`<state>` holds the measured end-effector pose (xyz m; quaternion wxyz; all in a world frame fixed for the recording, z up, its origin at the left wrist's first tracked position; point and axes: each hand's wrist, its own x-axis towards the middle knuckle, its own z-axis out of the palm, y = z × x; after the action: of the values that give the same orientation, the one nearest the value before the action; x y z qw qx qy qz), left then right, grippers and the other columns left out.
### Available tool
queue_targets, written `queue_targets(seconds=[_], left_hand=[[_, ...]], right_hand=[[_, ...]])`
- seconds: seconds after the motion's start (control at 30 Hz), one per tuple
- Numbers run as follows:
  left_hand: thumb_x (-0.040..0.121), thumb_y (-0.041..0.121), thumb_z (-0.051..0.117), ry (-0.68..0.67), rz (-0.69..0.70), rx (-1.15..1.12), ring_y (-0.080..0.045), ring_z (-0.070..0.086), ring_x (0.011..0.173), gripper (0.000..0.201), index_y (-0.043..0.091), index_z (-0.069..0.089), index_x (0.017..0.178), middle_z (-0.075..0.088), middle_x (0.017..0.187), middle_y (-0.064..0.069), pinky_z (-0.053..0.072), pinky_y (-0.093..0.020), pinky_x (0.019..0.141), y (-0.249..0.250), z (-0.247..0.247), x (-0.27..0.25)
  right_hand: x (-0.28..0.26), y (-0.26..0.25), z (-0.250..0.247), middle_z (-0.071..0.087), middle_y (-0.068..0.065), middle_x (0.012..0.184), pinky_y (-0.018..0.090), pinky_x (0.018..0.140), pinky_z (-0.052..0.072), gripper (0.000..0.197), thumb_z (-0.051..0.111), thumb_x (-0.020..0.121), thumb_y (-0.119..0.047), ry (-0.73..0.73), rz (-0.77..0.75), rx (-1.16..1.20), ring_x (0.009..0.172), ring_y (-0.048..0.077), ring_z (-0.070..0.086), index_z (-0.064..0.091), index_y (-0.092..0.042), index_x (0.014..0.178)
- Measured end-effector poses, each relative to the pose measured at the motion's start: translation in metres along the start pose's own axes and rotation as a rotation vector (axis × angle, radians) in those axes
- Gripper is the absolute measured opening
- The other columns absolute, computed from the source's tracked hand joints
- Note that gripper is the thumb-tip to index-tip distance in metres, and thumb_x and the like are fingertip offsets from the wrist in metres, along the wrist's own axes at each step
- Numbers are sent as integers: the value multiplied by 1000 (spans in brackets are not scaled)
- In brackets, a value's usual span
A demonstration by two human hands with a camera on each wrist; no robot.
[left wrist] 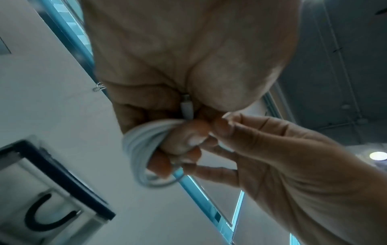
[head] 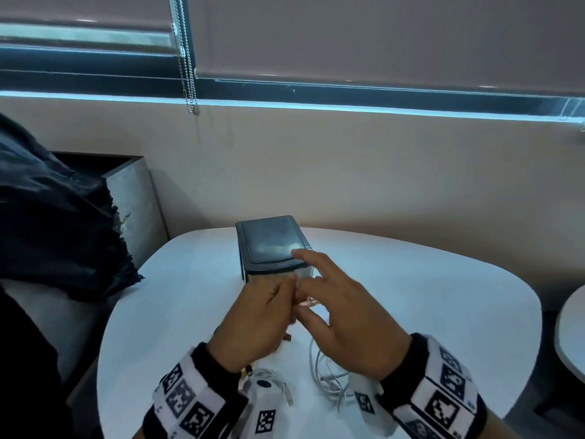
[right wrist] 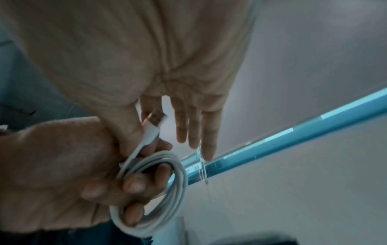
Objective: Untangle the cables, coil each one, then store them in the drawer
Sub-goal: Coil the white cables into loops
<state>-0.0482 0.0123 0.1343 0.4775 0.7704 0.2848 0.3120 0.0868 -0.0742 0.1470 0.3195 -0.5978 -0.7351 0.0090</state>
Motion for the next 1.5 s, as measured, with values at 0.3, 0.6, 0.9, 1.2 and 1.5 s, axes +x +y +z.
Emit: queue_targets(seconds=[0.3,0.6,0.9,1.2,1.5], left_hand=[[104,22,44,98,-297,-550,-12,31,43,39,11,61,71,37,53,-4,20,-23,46,-1,12,-11],[98,54,46,279,-306,-584,-29,48,63,72,-15,57,82,54,71,-22,37,-32,55,-9,25,2],[100,55,36,325,-252,-535,-28,56,59,65,-3,64,92,62,70,-27,45,-31,55,-19,44,-3],[103,19,49,290,-253,-796,-10,52,47,26,2,69,103,71,86,-10,47,-19,47,-16,48,-4],[101,6,49,9,-154,-575,-14,49,51,26,9,75,98,54,77,-12,46,-22,55,-13,41,-4]], right_hand=[[1,-4,19,66,-12,113,11,70,43,7,60,96,-25,127,131,459,87,3,63,59,-21,90],[0,-5,30,64,-21,83,7,68,40,14,63,93,-13,365,104,333,77,-1,59,70,-26,94],[-2,16,52,50,-14,67,14,55,36,15,50,97,-18,460,231,157,58,5,47,54,-18,84],[12,34,17,61,-5,72,8,54,34,12,53,98,-11,644,284,196,58,6,51,57,-12,86],[14,21,13,63,-11,72,11,59,45,12,55,97,-13,592,250,380,66,6,62,60,-14,86]])
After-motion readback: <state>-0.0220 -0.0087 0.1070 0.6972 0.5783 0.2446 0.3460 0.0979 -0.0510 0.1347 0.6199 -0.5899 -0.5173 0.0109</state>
